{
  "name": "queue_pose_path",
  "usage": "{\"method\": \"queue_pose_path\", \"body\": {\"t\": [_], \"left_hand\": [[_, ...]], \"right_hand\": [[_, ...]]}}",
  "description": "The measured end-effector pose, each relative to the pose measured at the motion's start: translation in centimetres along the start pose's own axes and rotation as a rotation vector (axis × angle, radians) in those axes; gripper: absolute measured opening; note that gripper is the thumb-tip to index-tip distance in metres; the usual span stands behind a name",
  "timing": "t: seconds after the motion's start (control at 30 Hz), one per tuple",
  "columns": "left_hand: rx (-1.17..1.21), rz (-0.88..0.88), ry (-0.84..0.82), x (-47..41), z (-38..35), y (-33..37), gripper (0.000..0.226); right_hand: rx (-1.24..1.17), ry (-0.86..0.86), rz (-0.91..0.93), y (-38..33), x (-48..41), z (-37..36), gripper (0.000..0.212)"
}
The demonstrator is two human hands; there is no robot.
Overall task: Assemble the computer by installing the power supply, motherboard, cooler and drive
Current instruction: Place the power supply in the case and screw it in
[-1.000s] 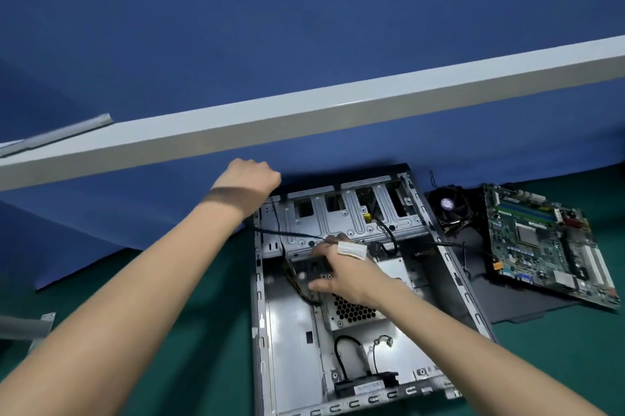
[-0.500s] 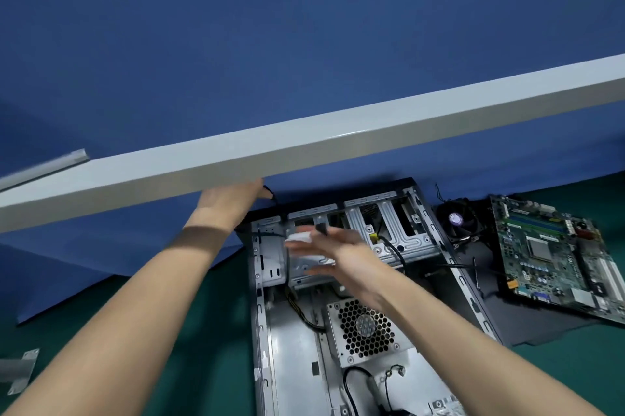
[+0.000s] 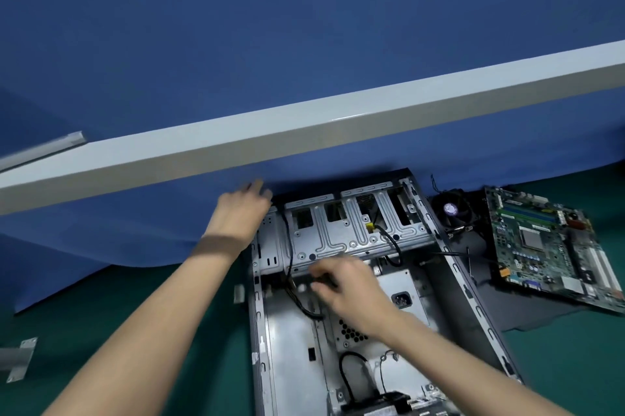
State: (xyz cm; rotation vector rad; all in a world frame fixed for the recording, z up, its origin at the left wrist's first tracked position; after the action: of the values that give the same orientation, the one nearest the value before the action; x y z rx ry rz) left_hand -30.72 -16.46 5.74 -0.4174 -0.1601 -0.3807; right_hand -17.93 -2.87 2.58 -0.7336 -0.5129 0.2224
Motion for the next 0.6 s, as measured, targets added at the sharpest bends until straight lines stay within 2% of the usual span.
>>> {"method": "queue_pose_path", "body": {"t": [0.13,0.2,0.3,0.43,0.5,0.6], "left_hand": [[0.113,-0.108,0.059,2.6,0.1,3.2,0.031],[0.266,-0.152,0.071,3.6,-0.1,5.0,0.030],[0.462,-0.186,-0.025,4.9,-1.6,7.4,0.017],[0.914,-0.034,-0.055,7.9,-2.9,8.1,0.027],[1.196,0.110,-0.258,9.0,-5.0,8.9,0.037],[1.622,0.316,-0.703,10.8,-7.6,11.7,0.042]], "right_hand": [[0.356,-0.296,-0.104,5.6,1.9,-1.0,0.106],[0.566,-0.353,-0.120,7.0,2.3,-2.2,0.121],[0.810,-0.275,-0.094,6.9,2.0,-2.8,0.115],[0.745,-0.184,-0.071,6.8,3.0,-2.2,0.110],[0.675,-0.133,-0.083,7.3,4.4,-1.6,0.110],[0.630,-0.071,-0.073,7.0,6.4,-0.6,0.108]]}}
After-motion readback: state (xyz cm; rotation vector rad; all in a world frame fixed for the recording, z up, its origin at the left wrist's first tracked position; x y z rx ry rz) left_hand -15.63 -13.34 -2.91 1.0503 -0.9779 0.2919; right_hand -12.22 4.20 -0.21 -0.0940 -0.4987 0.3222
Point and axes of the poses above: each hand's wrist, its own x-axis away from the middle knuckle, its own z-axis out of the back of the hand, y = z × x, the point moved 7 cm from there along -x, towards the middle knuckle, and after that the axes turned 13 degrees about -y, right-handed, at the moved point
